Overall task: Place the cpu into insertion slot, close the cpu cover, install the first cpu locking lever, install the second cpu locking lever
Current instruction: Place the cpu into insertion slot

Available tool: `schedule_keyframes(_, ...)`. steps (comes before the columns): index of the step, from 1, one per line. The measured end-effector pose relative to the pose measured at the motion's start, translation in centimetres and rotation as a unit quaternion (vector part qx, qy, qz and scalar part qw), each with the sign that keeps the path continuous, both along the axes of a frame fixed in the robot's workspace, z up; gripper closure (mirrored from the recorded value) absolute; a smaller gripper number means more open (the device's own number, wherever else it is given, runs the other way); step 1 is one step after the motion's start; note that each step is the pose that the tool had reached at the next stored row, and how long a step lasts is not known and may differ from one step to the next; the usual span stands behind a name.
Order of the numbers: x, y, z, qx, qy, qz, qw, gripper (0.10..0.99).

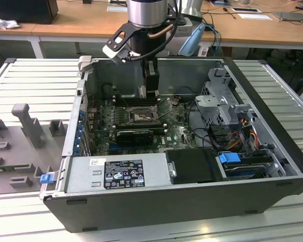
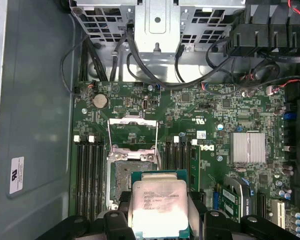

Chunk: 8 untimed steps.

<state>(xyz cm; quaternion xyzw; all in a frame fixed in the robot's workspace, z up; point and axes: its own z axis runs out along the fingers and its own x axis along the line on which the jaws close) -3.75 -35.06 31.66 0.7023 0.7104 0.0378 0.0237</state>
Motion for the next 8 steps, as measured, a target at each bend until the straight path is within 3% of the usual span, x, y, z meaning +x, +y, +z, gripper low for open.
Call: schedule_keyframes(8,0.00,0.00,-0.48,0.0000,0.0000,0.000,1.0000,0.557)
